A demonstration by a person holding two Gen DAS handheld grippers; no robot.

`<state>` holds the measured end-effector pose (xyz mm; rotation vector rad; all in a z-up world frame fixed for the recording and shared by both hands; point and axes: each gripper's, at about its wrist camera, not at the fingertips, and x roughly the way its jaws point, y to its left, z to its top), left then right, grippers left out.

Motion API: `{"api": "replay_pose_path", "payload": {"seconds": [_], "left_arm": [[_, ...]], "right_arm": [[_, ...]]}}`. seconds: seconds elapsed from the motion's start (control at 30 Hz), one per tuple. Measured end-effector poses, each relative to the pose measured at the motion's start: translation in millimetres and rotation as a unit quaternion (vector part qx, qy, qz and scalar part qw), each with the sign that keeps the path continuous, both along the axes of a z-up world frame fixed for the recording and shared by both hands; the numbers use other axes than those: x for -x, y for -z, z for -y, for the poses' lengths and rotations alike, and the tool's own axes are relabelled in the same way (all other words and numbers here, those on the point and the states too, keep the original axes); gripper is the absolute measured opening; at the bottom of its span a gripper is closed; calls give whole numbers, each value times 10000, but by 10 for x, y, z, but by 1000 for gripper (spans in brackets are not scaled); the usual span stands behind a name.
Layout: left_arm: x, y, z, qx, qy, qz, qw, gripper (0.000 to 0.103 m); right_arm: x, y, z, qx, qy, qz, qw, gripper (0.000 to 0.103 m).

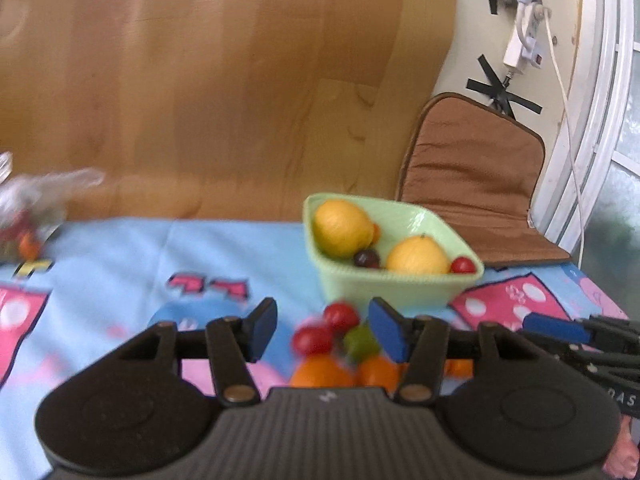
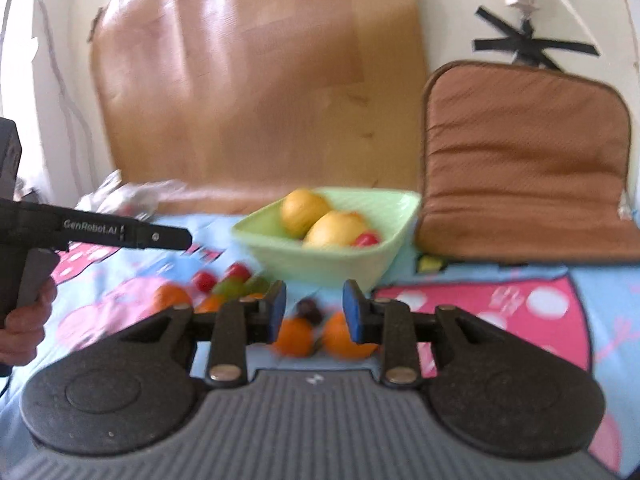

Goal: Organize fruits
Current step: 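Grasp a mandarin with the left tool while the right tool grasps an orange cherry tomato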

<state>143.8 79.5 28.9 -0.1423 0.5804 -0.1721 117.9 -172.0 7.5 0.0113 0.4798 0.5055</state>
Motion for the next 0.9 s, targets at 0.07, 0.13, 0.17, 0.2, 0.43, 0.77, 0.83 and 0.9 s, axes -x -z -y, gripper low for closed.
{"api": "replay_pose_path", "payload": {"seconds": [0.07,0.13,0.17,0.2,0.43,0.77,0.83,0.9], "left_arm": [[122,81,-28,-25,-19,-52,10000,54],[184,181,-14,-130,4,-152,9998,55],[192,222,-6,-179,2,-208,9996,55],[181,265,11,-204,-13,-278,9994,55],[85,391,56,-148,126,-346,9992,48],[307,365,-166,194,57,-411,9990,37],[412,366,-198,194,58,-405,9990,37],[508,382,-218,207,72,-421,9989,37]], "right_arm": [[89,46,-115,70,-200,-80,9997,34],[133,88,-250,195,-371,-118,9991,34],[135,110,-335,257,-459,-149,9985,34],[130,125,-409,296,-538,-172,9980,34],[38,206,-747,648,-744,-112,9951,34],[-72,271,-1060,1275,-1078,137,9859,42],[-81,306,-1154,1553,-1043,229,9821,42],[-111,333,-1220,1762,-1009,283,9788,42]]}}
